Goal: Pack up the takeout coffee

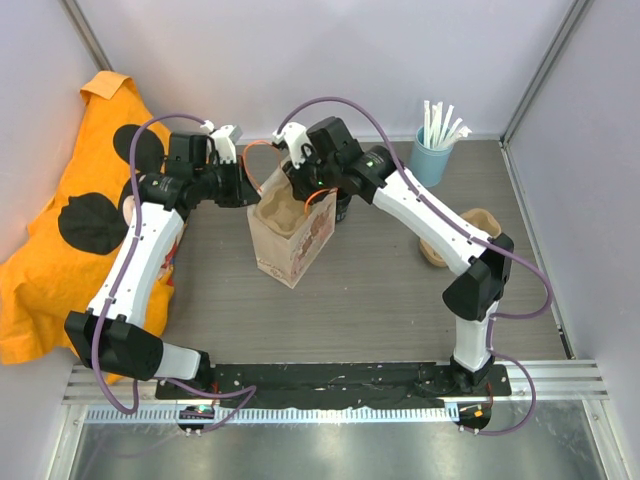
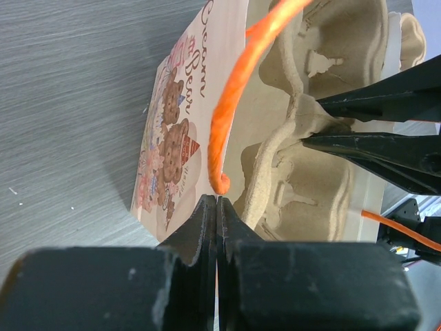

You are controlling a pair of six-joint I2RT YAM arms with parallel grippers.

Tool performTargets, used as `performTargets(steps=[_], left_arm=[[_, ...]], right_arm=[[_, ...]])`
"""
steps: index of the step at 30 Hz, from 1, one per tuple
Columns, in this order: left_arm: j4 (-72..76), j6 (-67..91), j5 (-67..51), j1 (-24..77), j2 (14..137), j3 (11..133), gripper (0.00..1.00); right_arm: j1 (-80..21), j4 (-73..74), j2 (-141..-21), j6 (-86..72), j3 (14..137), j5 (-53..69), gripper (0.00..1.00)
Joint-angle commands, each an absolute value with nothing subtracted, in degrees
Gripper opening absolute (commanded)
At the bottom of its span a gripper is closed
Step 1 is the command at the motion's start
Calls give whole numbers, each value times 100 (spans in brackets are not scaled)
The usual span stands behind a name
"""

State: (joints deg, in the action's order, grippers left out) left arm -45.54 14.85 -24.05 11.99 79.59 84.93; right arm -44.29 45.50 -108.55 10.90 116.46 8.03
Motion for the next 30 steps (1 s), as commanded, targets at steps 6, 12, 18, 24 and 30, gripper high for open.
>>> performTargets(steps=[6,12,18,24,30], left_arm=[[-4324,1591,-2452,1204,7892,8429,0],[-4289,1626,-2373,1204,7928,8411,0],[-4280,1652,-2250,1204,7928,8385,0],[-4263,1661,-2127,1204,7963,8376,0],[-4236,1670,-2057,1213,7989,8358,0]], right_arm=[[-4842,4667,-10898,1476,11935,457,28],[-5018,4729,-10846,1660,11909,221,27],[-5098,4606,-10697,1696,11839,-377,27],[-5212,4597,-10626,1969,11830,-747,27],[-5265,4684,-10608,1995,11672,-677,27]])
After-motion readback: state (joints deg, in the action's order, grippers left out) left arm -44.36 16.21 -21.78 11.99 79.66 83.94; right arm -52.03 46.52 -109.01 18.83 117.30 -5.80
